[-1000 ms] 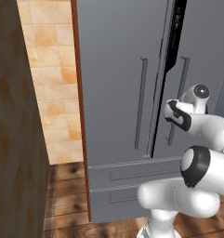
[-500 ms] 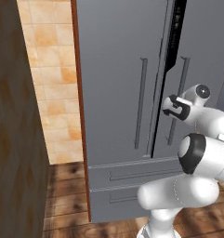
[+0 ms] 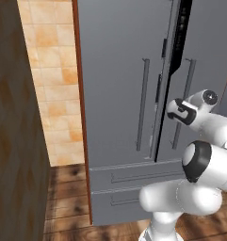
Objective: Place one of the steaks on the plate and the other in the bowl. Then place the bowl in the fridge.
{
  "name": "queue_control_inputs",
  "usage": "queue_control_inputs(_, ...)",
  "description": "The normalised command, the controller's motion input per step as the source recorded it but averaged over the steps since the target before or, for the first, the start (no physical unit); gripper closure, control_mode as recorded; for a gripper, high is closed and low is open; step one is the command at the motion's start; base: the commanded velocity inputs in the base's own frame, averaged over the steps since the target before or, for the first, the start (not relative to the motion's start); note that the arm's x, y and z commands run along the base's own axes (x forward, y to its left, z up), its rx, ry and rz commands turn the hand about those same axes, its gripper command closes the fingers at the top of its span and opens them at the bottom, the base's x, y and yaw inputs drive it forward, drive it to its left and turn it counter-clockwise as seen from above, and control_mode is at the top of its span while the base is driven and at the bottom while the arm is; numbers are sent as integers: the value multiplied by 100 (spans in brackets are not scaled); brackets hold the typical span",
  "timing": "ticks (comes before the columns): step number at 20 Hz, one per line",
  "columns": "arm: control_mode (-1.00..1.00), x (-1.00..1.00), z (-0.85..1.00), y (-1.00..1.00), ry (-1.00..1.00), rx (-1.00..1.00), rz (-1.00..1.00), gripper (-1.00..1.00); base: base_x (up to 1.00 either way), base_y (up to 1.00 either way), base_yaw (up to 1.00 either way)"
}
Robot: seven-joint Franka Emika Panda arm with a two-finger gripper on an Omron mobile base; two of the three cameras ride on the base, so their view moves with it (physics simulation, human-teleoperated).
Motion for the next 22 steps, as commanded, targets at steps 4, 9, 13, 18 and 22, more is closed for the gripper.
queue_control_inputs(4,-100,-94,69,-44,0,6,1,100,0,0,0)
queue_control_inputs(9,-100,-99,59,-56,5,11,10,100,0,0,0)
queue_control_inputs(13,-100,-60,-6,-64,15,12,14,100,0,0,0)
queue_control_inputs(18,-100,-9,1,-2,3,0,0,-100,0,0,0)
queue_control_inputs(22,-100,-92,10,69,9,-12,-1,-100,0,0,0)
